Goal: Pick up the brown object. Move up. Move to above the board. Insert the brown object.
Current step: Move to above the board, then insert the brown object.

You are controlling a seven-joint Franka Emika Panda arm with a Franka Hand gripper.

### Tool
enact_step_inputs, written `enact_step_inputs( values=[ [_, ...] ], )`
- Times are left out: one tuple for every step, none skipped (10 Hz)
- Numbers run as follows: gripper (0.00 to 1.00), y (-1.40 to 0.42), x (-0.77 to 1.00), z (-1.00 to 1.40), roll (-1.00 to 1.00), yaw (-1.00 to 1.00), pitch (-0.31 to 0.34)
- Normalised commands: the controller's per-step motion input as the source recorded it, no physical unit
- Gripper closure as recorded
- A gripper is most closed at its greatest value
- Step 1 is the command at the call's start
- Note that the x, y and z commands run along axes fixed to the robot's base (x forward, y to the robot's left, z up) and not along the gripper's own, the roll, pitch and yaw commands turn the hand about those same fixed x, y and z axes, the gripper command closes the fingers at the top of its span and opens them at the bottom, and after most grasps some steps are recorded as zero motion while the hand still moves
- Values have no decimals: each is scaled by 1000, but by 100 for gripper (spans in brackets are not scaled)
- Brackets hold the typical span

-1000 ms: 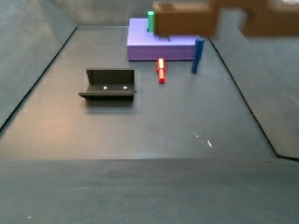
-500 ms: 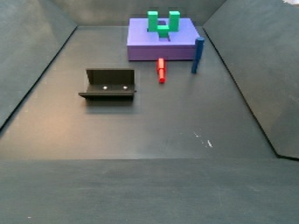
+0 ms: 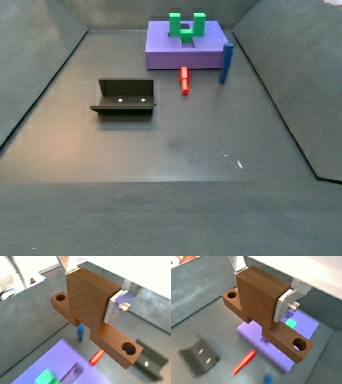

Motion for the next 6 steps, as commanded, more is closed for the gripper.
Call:
enact_step_inputs(
  values=[
    [100,-1400,282,174,7,5,158],
    [100,-1400,313,184,7,6,166],
    [100,-587,174,86,32,9,171],
    [100,-247,121,47,41,9,148],
    [100,0,11,0,-6,0,0],
    [100,0,-131,-277,0,-286,-19]
  ],
)
